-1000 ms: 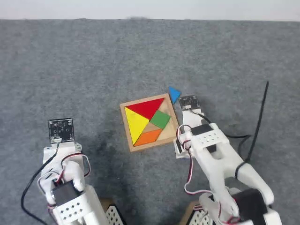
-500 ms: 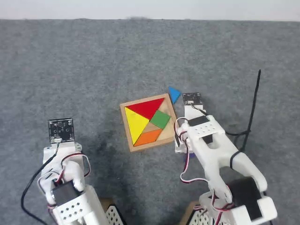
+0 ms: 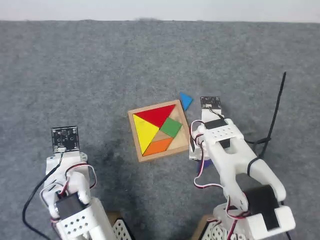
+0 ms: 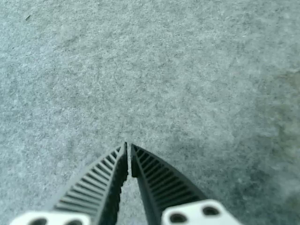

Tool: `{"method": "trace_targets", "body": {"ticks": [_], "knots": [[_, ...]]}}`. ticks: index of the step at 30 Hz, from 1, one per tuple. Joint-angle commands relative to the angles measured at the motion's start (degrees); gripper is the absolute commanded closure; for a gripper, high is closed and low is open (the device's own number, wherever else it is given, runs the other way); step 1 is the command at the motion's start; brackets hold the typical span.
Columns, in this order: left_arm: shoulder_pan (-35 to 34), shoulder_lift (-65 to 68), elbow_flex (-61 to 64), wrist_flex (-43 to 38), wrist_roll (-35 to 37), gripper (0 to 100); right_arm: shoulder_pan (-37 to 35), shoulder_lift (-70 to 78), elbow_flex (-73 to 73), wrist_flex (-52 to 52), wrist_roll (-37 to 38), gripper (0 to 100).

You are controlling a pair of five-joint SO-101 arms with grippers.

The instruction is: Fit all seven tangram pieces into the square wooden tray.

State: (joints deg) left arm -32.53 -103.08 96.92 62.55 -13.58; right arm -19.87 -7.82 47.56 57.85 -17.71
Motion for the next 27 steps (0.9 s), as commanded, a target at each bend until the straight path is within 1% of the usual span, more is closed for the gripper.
{"method": "trace_targets", "body": {"ticks": [1, 7, 11, 13, 16, 19, 24, 27], "knots": [[0.00, -0.88, -0.48, 0.18, -0.70, 98, 0.13, -4.70, -2.20, 0.48, -0.79, 83.3], [0.00, -0.88, -0.48, 0.18, -0.70, 98, -0.31, -14.81, 1.49, -0.04, -0.79, 83.3], [0.00, -0.88, -0.48, 0.18, -0.70, 98, -0.84, -16.84, 0.88, -0.13, -0.70, 83.3], [0.00, -0.88, -0.48, 0.18, -0.70, 98, -2.95, -16.75, -1.14, -0.13, -0.97, 83.3], [0.00, -0.88, -0.48, 0.18, -0.70, 98, -7.96, -16.66, -4.40, -0.13, -5.10, 83.2], [0.00, -0.88, -0.48, 0.18, -0.70, 98, -11.12, -16.66, -5.27, -0.66, -6.77, 83.2], [0.00, -0.88, -0.48, 0.18, -0.70, 98, -10.07, -15.34, -5.19, -5.49, -10.11, 83.2], [0.00, -0.88, -0.48, 0.18, -0.70, 98, -10.15, -11.65, -6.86, -7.69, -12.48, 83.2]]}}
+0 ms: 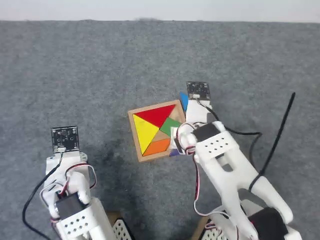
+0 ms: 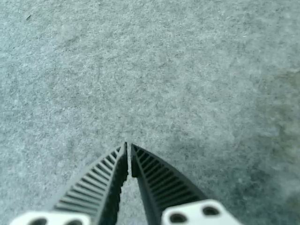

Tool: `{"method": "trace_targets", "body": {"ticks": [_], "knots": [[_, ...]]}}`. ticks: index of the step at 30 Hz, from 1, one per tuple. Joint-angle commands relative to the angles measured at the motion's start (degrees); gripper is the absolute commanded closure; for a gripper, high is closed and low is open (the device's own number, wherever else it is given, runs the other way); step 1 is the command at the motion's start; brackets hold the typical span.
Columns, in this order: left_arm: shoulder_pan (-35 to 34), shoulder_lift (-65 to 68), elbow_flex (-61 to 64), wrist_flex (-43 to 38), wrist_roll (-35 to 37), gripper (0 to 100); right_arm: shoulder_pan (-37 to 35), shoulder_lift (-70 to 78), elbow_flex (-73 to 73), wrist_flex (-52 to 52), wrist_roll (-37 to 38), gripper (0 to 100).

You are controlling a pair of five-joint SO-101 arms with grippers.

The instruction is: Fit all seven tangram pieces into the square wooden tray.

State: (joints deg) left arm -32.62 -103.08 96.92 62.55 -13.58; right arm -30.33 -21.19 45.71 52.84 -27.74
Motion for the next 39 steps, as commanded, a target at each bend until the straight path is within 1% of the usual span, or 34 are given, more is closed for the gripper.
{"method": "trace_targets", "body": {"ticks": [1, 7, 9, 13, 15, 17, 19, 21, 22, 25, 28, 39], "knots": [[0.09, -0.88, -0.48, 0.18, -0.70, 98, 0.31, 3.47, -6.07, -2.86, -3.25, 83.2], [0.09, -0.88, -0.48, 0.18, -0.70, 98, 0.31, 14.81, -14.33, -1.10, -4.84, 83.2], [0.09, -0.88, -0.48, 0.18, -0.70, 98, 0.31, 15.16, -15.38, 0.66, -4.75, 83.2], [0.09, -0.88, -0.48, 0.18, -0.70, 98, 0.66, 10.07, -14.33, 3.82, -3.69, 83.4], [0.09, -0.88, -0.48, 0.18, -0.70, 98, 0.22, 6.46, -11.60, 3.56, 1.67, 85.8], [0.09, -0.88, -0.48, 0.18, -0.70, 98, 0.13, 2.42, -8.18, 0.92, 8.62, 92.6], [0.09, -0.88, -0.48, 0.18, -0.70, 98, 0.13, -0.66, -3.96, -2.95, 17.49, 99.5], [0.09, -0.88, -0.48, 0.18, -0.70, 98, 0.13, -2.42, 1.41, -6.29, 24.70, 98.5], [0.09, -0.88, -0.48, 0.18, -0.70, 98, -0.57, -2.51, 3.43, -8.13, 25.49, 99.3], [0.18, -0.88, -0.48, 0.18, -0.70, 98, -2.59, -1.10, 6.15, -10.07, 26.11, 99.2], [0.18, -0.88, -0.48, 0.18, -0.70, 98, -3.56, 1.71, 5.45, -10.42, 26.11, 99.2], [0.18, -0.88, -0.48, 0.18, -0.70, 98, 0.92, 15.34, -4.13, -10.33, 26.11, 99.2]]}}
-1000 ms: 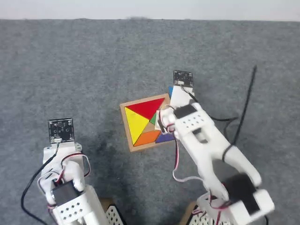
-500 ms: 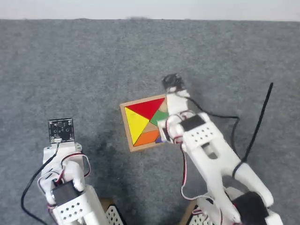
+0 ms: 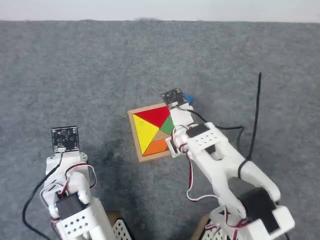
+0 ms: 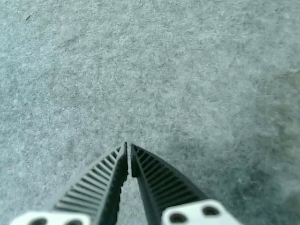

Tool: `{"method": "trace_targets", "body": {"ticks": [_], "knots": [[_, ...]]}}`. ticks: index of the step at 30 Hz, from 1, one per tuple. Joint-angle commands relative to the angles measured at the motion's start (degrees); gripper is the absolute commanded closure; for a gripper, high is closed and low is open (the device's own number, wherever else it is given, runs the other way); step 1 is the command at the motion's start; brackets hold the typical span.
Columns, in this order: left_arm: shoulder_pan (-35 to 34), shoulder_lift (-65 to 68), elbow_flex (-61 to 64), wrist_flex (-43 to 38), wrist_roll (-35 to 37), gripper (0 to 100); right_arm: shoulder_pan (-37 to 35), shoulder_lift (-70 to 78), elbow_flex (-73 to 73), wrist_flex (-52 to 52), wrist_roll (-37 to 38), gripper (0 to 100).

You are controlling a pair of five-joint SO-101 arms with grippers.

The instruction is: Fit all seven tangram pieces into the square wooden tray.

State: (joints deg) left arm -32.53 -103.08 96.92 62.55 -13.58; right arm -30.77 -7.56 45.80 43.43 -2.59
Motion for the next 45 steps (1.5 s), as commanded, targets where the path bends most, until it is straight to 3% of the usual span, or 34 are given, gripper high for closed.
{"method": "trace_targets", "body": {"ticks": [1, 5, 11, 14, 19, 25, 33, 45], "knots": [[0.09, -0.88, -0.48, 0.18, -0.70, 98, 1.36, 2.33, -4.84, -0.92, 1.05, 99.2], [0.09, -0.88, -0.48, 0.18, -0.70, 98, 1.45, -1.01, -5.27, -0.31, 0.97, 99.2], [0.09, -0.88, -0.48, 0.18, -0.70, 98, 5.67, -19.12, -5.45, 4.44, 4.75, 98.7], [0.09, -0.88, -0.48, 0.18, -0.70, 98, 8.92, -21.32, -8.44, 6.55, 6.86, 92.5], [0.09, -0.88, -0.48, 0.18, -0.70, 98, 11.12, -9.10, -22.95, 9.54, 6.68, 80.4], [0.09, -0.88, -0.48, 0.18, -0.70, 98, 11.12, 16.48, -45.27, 12.18, -0.70, 79.6], [0.09, -0.88, -0.48, 0.18, -0.70, 98, 11.47, 41.98, -73.23, 24.92, 6.59, 79.3], [0.00, -0.88, -0.48, 0.18, -0.70, 98, 11.30, 50.33, -78.42, 27.03, 9.14, 79.3]]}}
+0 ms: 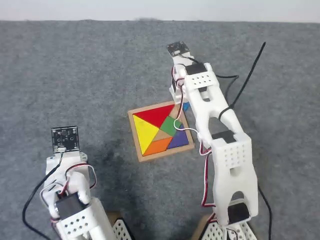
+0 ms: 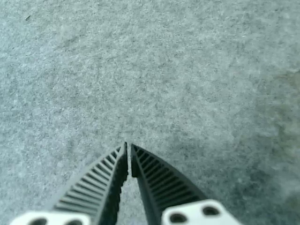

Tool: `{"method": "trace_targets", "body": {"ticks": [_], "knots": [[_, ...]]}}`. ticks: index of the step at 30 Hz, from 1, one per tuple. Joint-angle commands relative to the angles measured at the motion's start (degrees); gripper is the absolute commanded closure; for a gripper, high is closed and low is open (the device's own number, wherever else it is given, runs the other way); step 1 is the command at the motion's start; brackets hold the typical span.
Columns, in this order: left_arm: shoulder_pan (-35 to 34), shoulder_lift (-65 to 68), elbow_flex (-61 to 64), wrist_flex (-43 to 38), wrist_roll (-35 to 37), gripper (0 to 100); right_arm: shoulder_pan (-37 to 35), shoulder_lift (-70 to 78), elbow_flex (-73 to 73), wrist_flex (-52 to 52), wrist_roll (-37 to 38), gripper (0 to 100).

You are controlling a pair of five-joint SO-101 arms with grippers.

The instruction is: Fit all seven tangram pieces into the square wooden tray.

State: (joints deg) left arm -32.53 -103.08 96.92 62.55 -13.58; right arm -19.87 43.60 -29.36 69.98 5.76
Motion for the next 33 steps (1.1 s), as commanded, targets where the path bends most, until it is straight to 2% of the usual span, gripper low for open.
{"method": "trace_targets", "body": {"ticks": [1, 6, 13, 21, 26, 33], "knots": [[0.00, -0.88, -0.48, 0.18, -0.70, 98, 0.40, -0.66, -3.25, 0.48, 0.79, 79.5], [0.00, -0.88, -0.48, 0.18, -0.70, 98, 1.63, 0.04, -3.25, 1.01, 0.53, 80.3], [0.00, -0.88, -0.48, 0.18, -0.70, 98, 4.44, 0.04, -3.25, 1.01, 0.79, 96.3], [0.00, -0.88, -0.48, 0.18, -0.70, 98, 4.44, -0.75, -3.16, 1.27, 0.79, 96.1], [0.00, -0.88, -0.48, 0.18, -0.70, 98, 4.18, -6.20, -3.34, 5.49, 0.79, 96.1], [0.00, -0.88, -0.48, 0.18, -0.70, 98, 1.01, -13.67, -3.25, 10.95, 7.12, 96.1]]}}
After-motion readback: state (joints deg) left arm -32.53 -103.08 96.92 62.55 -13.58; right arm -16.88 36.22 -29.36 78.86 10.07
